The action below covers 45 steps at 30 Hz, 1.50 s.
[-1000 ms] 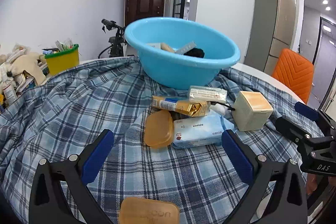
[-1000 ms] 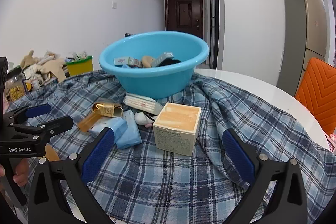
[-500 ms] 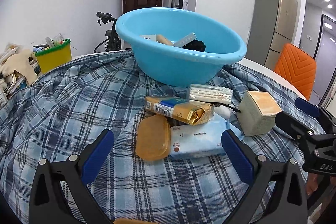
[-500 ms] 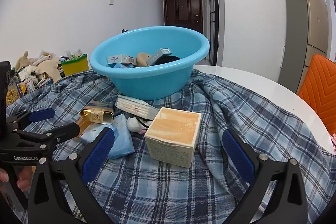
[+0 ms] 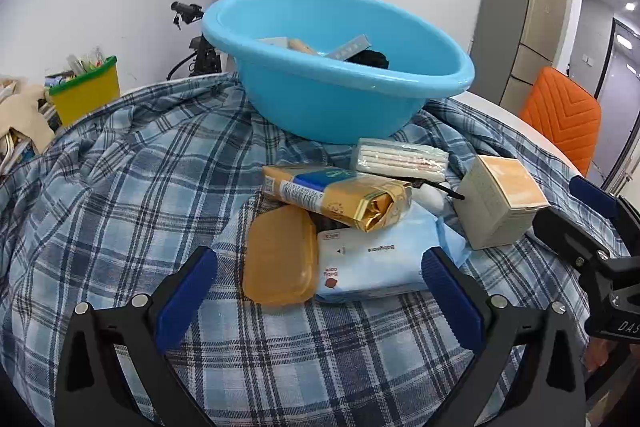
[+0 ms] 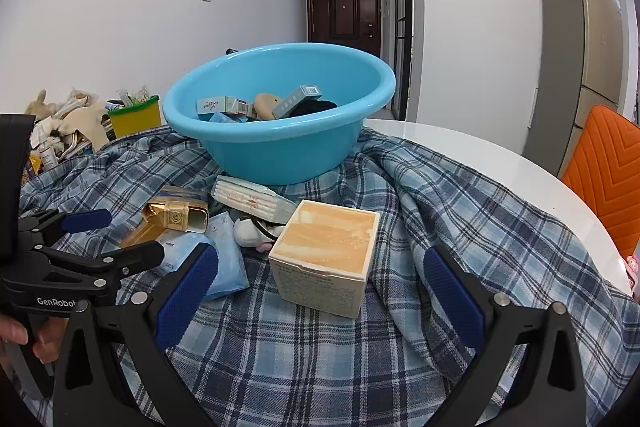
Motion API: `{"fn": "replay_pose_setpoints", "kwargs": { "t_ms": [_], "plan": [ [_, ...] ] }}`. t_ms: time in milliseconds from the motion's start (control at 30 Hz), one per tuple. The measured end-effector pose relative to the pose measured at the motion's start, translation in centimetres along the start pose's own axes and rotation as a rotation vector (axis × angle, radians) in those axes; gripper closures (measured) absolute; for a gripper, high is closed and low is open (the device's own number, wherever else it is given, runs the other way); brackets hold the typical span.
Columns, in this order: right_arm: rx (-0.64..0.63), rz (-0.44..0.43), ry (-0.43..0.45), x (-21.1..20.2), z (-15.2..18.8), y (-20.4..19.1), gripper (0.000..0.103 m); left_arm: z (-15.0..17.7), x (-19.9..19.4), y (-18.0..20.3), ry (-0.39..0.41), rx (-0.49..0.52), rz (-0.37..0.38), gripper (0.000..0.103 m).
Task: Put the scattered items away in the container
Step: 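Move the left tool down over the orange plastic soap box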
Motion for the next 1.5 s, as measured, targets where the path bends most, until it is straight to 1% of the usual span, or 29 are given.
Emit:
{"fn": "replay_pose_setpoints", "kwargs": {
  "t_ms": [100,133,267,367,533,567,600,767,833,900,1033,1133,1233,1400,1500],
  "plan": [
    [0.0,-0.001,-0.011,0.2,0.1,0.0,0.001,0.1,0.0,-0.5,0.004,-0.029,0.03,0.0],
    [-0.001,-0.001,-0.01,0.2,0.1,-0.1,0.001,0.1,0.0,-0.7,0.005,-0.04,0.03,0.0],
    [-0.004,-0.001,-0.007,0.1,0.1,-0.2,0.001,0.2,-0.1,-1.7,0.01,-0.078,-0.006,0.0],
    [-0.007,0.0,-0.005,0.0,0.1,-0.2,0.001,0.3,0.0,-2.5,-0.007,-0.087,-0.03,0.0],
    [-0.015,-0.005,-0.009,0.1,0.2,-0.4,0.001,0.5,1.5,-2.4,-0.102,-0.097,0.05,0.001],
    [-0.016,-0.005,-0.007,0.0,0.2,-0.4,0.001,0.5,1.7,-2.3,-0.108,-0.091,0.061,0.005],
    [-0.015,-0.005,-0.005,0.0,0.2,-0.4,0.001,0.5,1.8,-2.2,-0.101,-0.089,0.065,0.007],
    [-0.008,-0.009,0.01,-0.4,0.1,-0.3,0.001,0.5,1.7,-1.9,-0.084,-0.09,0.075,0.014],
    [-0.008,-0.012,0.007,-0.3,0.1,-0.3,0.001,0.5,1.6,-1.9,-0.077,-0.096,0.085,0.02],
    [-0.009,-0.012,0.008,-0.3,0.1,-0.3,0.001,0.6,1.5,-1.9,-0.058,-0.103,0.102,0.036],
    [-0.009,-0.013,0.014,-0.4,0.1,-0.3,0.001,0.8,1.5,-2.1,-0.05,-0.121,0.131,0.044],
    [-0.006,-0.015,0.017,-0.5,0.1,-0.3,0.001,1.0,1.6,-2.4,-0.045,-0.146,0.171,0.056],
    [-0.005,-0.015,0.022,-0.7,0.1,-0.3,0.001,1.2,1.6,-2.7,-0.043,-0.167,0.175,0.058],
    [-0.003,-0.013,0.027,-0.8,0.0,-0.3,0.001,1.0,1.4,-2.3,-0.043,-0.148,0.154,0.058],
    [-0.003,-0.013,0.028,-0.8,0.0,-0.3,0.001,0.9,1.2,-2.0,-0.031,-0.139,0.18,0.058]
  ]
}}
Point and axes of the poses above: each gripper's, at about its wrist camera, not at the fingertips, and x roughly the way its jaws point, y to its right, z to its underside, the point moved 4 cm from there along x, roughly the way its jaws point, and after that the axes turned 13 degrees about x, right-handed, at the moved point
